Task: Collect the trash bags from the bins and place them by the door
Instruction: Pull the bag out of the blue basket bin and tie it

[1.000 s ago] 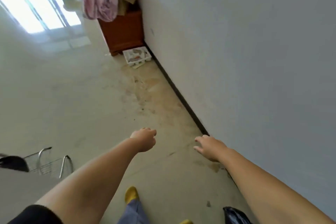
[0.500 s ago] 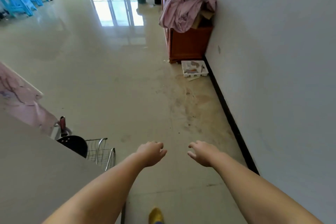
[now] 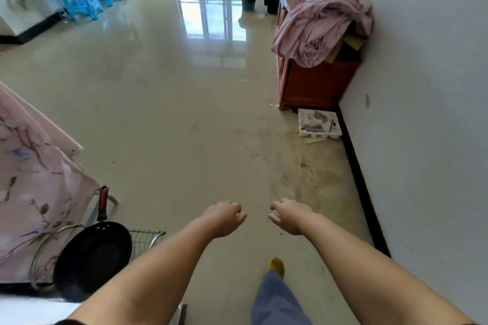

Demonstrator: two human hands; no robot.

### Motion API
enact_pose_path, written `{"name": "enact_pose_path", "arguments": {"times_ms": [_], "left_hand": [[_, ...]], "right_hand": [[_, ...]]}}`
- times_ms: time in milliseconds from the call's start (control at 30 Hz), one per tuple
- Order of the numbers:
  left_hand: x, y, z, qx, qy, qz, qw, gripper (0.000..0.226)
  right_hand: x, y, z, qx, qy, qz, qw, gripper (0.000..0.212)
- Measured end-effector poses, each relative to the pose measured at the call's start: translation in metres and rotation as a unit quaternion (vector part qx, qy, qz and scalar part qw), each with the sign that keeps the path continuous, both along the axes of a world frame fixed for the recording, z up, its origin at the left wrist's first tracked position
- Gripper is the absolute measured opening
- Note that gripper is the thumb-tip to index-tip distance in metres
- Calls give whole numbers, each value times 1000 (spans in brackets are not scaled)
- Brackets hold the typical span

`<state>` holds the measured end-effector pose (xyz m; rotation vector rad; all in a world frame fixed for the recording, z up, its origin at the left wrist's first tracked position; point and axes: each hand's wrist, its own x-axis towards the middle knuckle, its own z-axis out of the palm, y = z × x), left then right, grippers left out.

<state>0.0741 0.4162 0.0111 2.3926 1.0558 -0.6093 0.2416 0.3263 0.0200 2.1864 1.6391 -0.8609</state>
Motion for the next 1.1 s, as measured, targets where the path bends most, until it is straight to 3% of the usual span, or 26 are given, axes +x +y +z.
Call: {"name": "enact_pose_path", "arguments": {"times_ms": [200, 467, 867, 1100], "left_hand": [[91, 98, 5, -6, -8, 43, 999, 46], [158, 225, 4, -10, -18, 80, 997, 45], [219, 553, 16, 26, -2, 54, 998, 45], [284, 714, 18, 17, 5, 27, 999, 46]], "right_hand": [[100, 107, 6, -2, -12, 32, 999, 48], [170, 245, 0, -23, -8, 64, 998, 46], [234, 566, 9, 3, 10, 24, 1000, 47], [292, 713, 11, 2, 20, -1, 1000, 47]]}}
